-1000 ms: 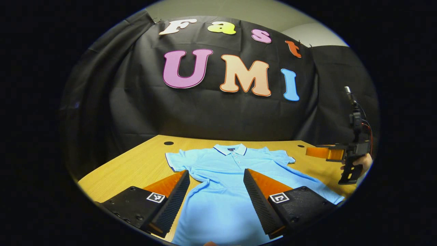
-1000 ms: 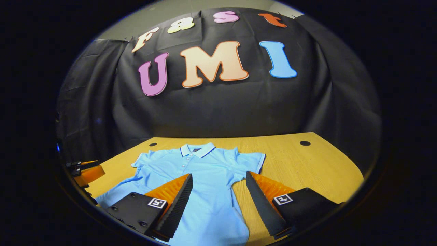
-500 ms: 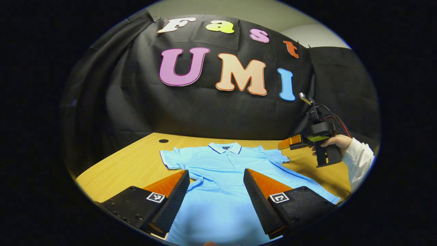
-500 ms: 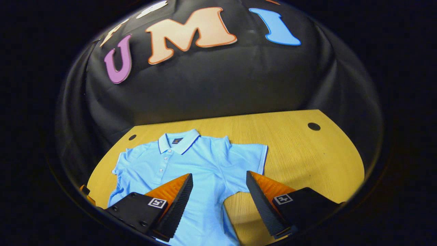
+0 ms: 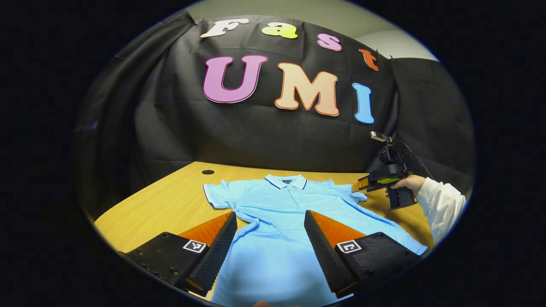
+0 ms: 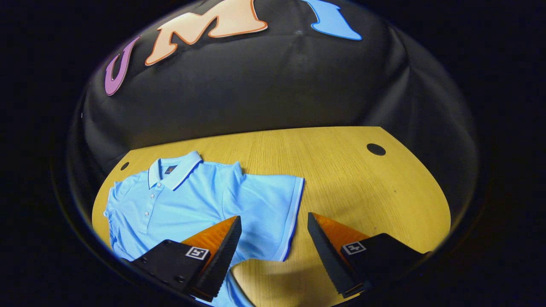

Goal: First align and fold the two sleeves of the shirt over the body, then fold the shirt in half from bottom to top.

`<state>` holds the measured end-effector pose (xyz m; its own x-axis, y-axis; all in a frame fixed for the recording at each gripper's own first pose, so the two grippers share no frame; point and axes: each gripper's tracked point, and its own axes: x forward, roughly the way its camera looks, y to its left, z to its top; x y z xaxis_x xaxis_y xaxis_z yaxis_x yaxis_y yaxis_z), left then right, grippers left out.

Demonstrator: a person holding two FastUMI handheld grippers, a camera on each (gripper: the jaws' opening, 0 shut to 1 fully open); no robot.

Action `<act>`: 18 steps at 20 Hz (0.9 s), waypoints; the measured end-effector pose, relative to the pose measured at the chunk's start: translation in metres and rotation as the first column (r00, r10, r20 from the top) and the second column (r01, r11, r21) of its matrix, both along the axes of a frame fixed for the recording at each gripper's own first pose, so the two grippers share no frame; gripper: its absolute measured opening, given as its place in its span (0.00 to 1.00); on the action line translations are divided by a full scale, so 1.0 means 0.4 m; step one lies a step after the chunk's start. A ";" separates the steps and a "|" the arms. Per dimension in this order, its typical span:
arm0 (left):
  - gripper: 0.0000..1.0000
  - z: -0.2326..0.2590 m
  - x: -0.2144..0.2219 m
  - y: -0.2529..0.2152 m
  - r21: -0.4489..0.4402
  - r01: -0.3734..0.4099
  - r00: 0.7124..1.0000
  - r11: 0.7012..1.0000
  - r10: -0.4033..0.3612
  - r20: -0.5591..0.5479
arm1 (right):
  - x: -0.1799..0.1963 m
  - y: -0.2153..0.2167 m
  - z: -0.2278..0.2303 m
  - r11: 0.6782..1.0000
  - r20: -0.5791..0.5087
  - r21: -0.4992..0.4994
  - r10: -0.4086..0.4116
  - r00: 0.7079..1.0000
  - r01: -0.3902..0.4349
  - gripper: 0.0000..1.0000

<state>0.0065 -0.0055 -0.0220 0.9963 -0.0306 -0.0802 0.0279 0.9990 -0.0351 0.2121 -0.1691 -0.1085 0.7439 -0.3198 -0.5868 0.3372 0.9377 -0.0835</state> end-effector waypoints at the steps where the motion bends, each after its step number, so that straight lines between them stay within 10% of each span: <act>1: 0.95 0.004 0.000 -0.001 0.002 -0.001 1.000 1.000 0.001 0.004 | 0.000 0.003 -0.011 1.000 -0.007 0.008 0.005 1.000 -0.005 0.93; 7: 0.94 0.009 0.000 0.003 0.012 -0.005 1.000 1.000 0.005 0.018 | 0.003 0.000 -0.044 1.000 -0.026 -0.015 0.018 1.000 -0.018 0.83; 11: 0.94 0.003 -0.001 0.001 0.011 -0.001 1.000 1.000 0.001 0.016 | 0.001 -0.019 -0.044 1.000 -0.029 -0.013 0.003 1.000 -0.003 0.52; 14: 0.94 0.000 -0.001 0.000 0.009 0.001 1.000 1.000 -0.001 0.008 | 0.006 -0.004 -0.041 0.999 -0.023 0.046 -0.003 1.000 0.004 0.08; 18: 0.94 0.002 0.002 0.007 0.014 -0.006 1.000 1.000 0.006 0.017 | 0.015 -0.005 -0.041 0.999 -0.008 0.027 0.026 1.000 -0.026 0.06</act>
<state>0.0073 -0.0025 -0.0212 0.9977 -0.0237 -0.0637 0.0224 0.9995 -0.0205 0.2182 -0.1711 -0.1251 0.7466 -0.2843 -0.6015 0.3118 0.9482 -0.0612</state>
